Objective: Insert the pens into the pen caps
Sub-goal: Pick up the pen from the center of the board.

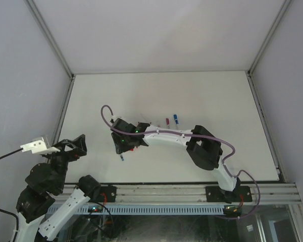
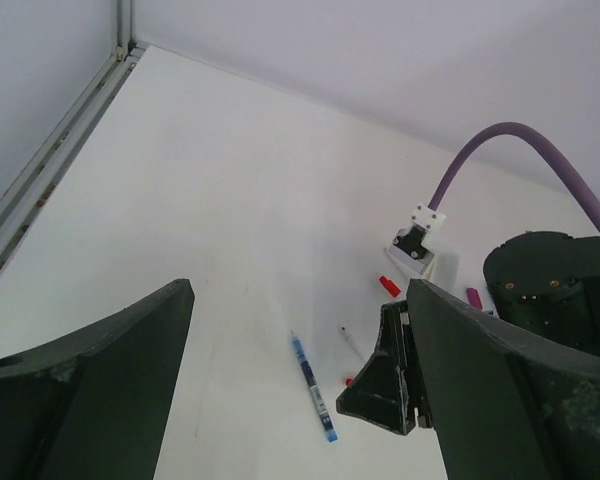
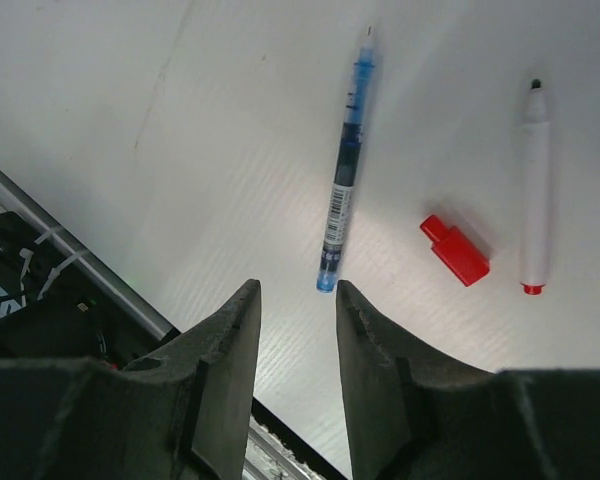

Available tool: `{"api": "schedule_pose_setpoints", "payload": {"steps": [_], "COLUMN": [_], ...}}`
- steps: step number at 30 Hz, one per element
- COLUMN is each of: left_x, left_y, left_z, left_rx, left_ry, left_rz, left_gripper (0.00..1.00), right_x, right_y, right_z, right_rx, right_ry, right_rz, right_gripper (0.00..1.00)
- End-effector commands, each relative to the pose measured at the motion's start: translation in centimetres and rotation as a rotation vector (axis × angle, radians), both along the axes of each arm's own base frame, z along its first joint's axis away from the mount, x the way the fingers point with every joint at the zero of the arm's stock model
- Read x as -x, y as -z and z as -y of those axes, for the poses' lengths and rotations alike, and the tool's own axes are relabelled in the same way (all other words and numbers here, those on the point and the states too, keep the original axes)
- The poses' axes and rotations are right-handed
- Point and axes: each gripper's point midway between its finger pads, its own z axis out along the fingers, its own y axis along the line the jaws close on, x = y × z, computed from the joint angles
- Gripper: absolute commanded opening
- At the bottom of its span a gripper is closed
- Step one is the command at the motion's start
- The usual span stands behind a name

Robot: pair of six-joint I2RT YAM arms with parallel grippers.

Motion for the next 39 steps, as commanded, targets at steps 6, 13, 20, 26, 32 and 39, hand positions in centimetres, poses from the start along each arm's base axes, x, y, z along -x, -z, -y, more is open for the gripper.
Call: {"api": "schedule_pose_setpoints", "payload": {"steps": [6, 13, 20, 26, 32, 39], "left_x": [0.2, 0.4, 0.3, 0.3, 0.3, 0.4], "left_y": [-0.4, -0.4, -0.5, -0.5, -0.4, -0.6], "left_z": [-0.8, -1.0, -0.9, -0.9, -0.9, -1.0], "left_rx": [0.03, 0.041, 0.039, 0.043, 0.042, 0.052], "left_ry": [-0.044, -0.045, -0.045, -0.046, -0.046, -0.052], "left_rz": [0.014, 0.027, 0.023, 0.026, 0.025, 0.035], "left_gripper": [0.94, 0.95, 0.96, 0.96, 0.96, 0.96], "right_x": [1.4, 2.2, 2.2, 1.7, 1.3, 1.2], "right_y": [-0.6, 0.8, 1.9, 2.3, 2.9, 3.3], "right_z": [-2.1, -2.1, -2.3, -2.2, -1.8, -1.7], "right_rx": [0.005, 0.046, 0.09, 0.137, 0.193, 0.227], "right_ry": [0.04, 0.043, 0.039, 0.04, 0.042, 0.027], "right_rz": [-0.012, -0.03, -0.019, 0.013, 0.054, 0.068], "right_gripper": [0.35, 0.34, 0.33, 0.33, 0.32, 0.31]}}
